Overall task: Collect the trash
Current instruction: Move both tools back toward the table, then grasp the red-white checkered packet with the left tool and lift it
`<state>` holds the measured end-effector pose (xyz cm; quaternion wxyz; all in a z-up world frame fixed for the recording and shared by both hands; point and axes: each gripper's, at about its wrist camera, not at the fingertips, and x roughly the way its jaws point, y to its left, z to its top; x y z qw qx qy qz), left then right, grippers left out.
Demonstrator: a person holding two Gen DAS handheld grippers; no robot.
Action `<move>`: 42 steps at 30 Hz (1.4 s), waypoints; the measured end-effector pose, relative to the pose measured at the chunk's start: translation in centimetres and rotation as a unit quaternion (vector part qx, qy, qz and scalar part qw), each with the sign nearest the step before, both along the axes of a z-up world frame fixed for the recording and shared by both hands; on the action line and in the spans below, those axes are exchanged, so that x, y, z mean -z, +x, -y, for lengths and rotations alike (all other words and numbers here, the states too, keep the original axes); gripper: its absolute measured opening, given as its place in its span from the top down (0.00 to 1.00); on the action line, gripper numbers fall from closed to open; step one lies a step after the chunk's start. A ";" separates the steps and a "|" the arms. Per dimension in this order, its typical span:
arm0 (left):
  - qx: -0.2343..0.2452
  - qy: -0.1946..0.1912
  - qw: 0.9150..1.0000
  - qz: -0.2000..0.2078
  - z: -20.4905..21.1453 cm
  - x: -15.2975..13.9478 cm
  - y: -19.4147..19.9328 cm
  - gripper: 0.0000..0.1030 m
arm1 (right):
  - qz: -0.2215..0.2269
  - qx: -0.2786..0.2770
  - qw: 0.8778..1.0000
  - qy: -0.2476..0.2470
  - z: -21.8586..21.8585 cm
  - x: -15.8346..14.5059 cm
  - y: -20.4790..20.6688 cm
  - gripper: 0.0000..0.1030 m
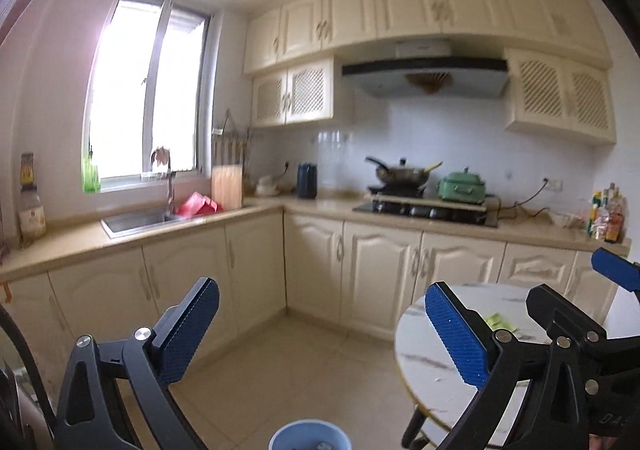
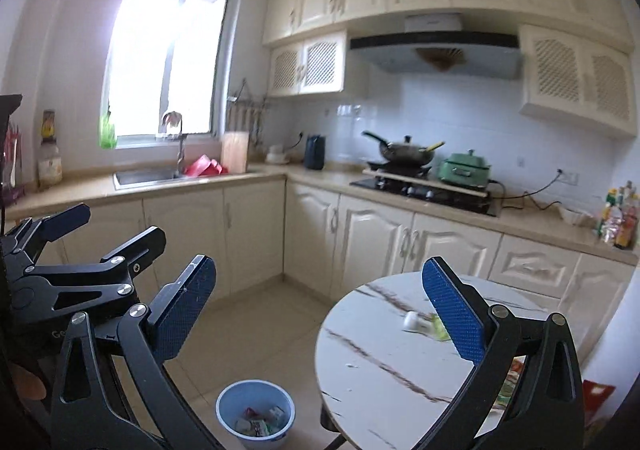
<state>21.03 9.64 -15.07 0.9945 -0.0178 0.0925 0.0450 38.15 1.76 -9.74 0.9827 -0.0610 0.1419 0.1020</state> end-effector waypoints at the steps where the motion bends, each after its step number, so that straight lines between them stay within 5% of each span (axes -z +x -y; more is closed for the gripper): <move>1: 0.001 0.006 1.000 0.007 0.5 1.4 -3.9 0.01 | 0.006 0.007 1.000 0.002 0.5 -0.2 -0.5 0.00; 7: 0.042 0.017 0.998 0.035 3.2 4.4 -11.7 0.01 | 0.030 0.049 0.998 0.016 4.7 -1.6 -3.7 0.00; 13: 0.095 0.040 0.994 0.022 4.7 5.5 -13.0 0.01 | 0.030 0.106 0.994 0.020 9.1 -1.6 -5.2 0.00; 23: 0.165 0.065 0.983 -0.052 6.7 4.8 -2.6 0.01 | -0.032 0.187 0.981 0.041 17.1 1.6 -3.3 0.00; 33: 0.177 0.066 0.965 -0.180 7.1 6.8 8.2 0.01 | -0.249 0.224 0.939 0.081 25.6 14.1 4.6 0.00; 42: 0.200 0.048 0.947 -0.246 10.3 6.6 16.6 0.01 | -0.302 0.216 0.927 0.060 27.9 18.9 9.0 0.00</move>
